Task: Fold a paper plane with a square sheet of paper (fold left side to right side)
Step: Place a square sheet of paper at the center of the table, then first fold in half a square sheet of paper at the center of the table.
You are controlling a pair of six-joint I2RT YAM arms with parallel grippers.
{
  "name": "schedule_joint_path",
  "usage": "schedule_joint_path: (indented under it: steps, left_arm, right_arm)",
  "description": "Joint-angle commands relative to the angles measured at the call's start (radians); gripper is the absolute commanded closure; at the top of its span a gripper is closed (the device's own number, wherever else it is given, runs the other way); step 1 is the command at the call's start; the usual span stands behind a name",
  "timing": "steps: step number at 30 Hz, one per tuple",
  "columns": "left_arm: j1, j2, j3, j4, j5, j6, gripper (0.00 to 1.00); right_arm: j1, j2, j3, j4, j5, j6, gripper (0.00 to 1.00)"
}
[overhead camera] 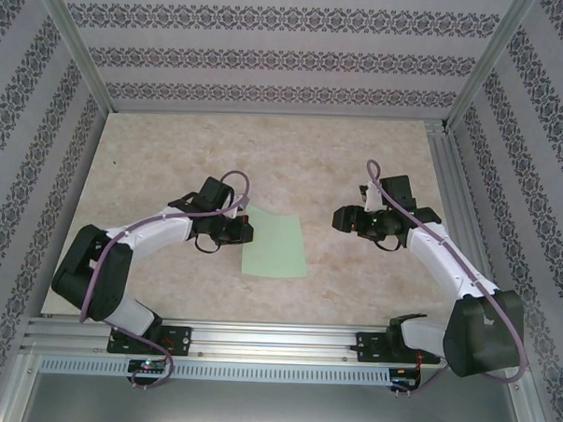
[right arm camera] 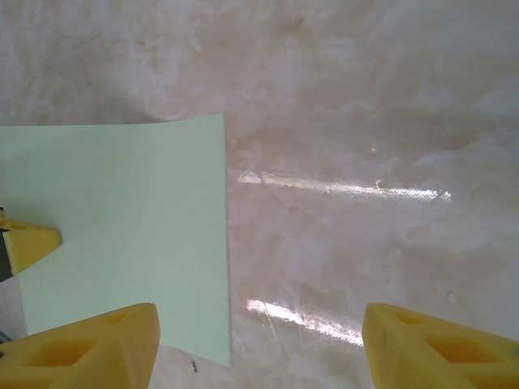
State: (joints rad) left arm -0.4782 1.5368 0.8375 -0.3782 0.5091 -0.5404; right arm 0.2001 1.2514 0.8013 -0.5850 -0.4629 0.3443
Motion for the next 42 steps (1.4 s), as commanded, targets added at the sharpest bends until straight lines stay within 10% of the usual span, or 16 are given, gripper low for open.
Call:
schedule_joint_path:
  steps: [1,12,19,42]
  left_arm:
    - [0.007,0.019,0.033,-0.015,-0.014,0.035,1.0]
    - [0.006,-0.009,0.054,0.025,0.106,-0.033,0.65]
    - [0.004,-0.024,0.049,0.104,0.158,-0.117,0.55]
    - [-0.083,0.111,0.035,0.352,0.207,-0.247,0.46]
  right_arm:
    - [0.011,0.018,-0.03,0.074,0.023,0.04,0.33]
    - [0.059,0.081,-0.094,0.19,-0.006,0.12,0.36]
    - [0.132,0.192,-0.09,0.278,-0.04,0.184,0.51]
    - [0.166,0.223,-0.178,0.746,-0.211,0.539,0.54]
